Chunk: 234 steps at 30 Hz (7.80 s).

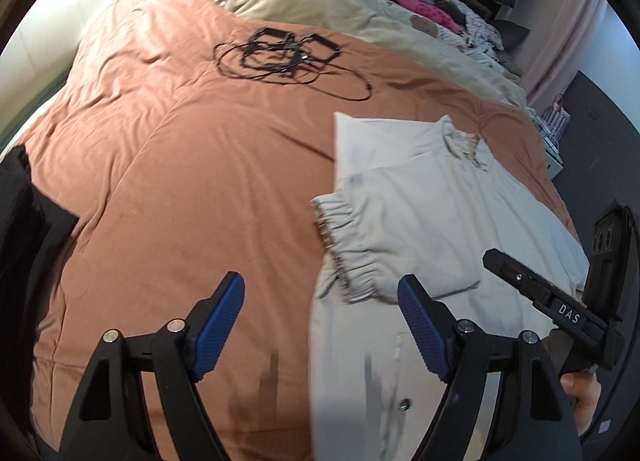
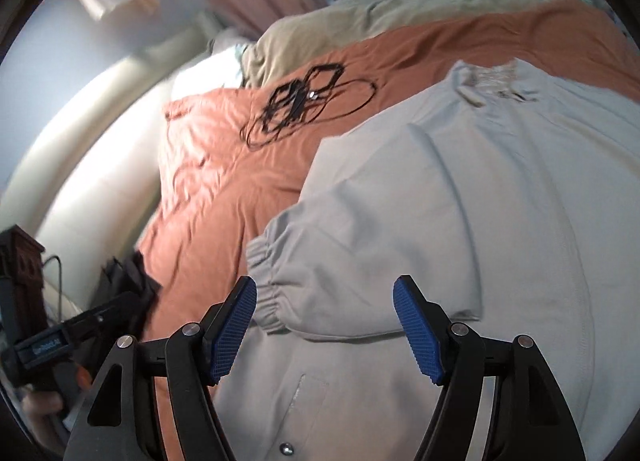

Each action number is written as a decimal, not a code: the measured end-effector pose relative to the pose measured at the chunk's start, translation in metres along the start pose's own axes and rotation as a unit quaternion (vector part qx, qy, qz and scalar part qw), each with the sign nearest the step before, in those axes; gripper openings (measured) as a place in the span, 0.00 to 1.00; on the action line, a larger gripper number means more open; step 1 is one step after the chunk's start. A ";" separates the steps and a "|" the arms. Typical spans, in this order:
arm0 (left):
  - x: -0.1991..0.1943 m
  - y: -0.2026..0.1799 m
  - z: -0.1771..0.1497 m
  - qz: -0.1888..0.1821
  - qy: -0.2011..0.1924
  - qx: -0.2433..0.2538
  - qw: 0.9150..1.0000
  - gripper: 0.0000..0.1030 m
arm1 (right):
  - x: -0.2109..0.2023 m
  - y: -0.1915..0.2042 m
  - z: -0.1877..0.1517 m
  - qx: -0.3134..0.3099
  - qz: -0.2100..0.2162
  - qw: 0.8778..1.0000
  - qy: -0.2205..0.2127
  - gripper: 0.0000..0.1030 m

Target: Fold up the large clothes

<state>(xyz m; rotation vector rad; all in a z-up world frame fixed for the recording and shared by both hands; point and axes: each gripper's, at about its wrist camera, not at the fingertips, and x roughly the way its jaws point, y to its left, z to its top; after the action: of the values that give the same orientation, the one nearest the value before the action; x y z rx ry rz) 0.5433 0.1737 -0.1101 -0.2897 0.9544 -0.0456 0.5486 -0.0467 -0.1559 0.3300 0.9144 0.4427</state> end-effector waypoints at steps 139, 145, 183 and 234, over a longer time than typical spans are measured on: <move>0.089 -0.165 -0.035 0.054 0.018 0.073 0.996 0.69 | -0.298 -0.557 -0.056 0.407 -0.189 0.858 -0.250 0.05; 0.082 -0.148 -0.039 0.040 -0.013 0.062 0.997 0.69 | -0.325 -0.504 -0.025 0.354 -0.181 0.870 -0.291 0.05; 0.073 -0.130 -0.043 -0.010 -0.014 0.013 1.000 0.69 | -0.240 -0.392 -0.045 0.327 -0.156 0.918 -0.158 0.68; 0.027 -0.046 -0.042 -0.075 -0.038 -0.123 0.989 0.69 | -0.122 -0.154 0.050 0.068 -0.122 0.969 -0.205 0.05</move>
<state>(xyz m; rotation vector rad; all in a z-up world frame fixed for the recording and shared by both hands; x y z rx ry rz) 0.5293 0.1153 -0.1425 -0.5881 0.8612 -0.0546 0.5598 -0.2453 -0.1138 0.4096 0.5708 0.0763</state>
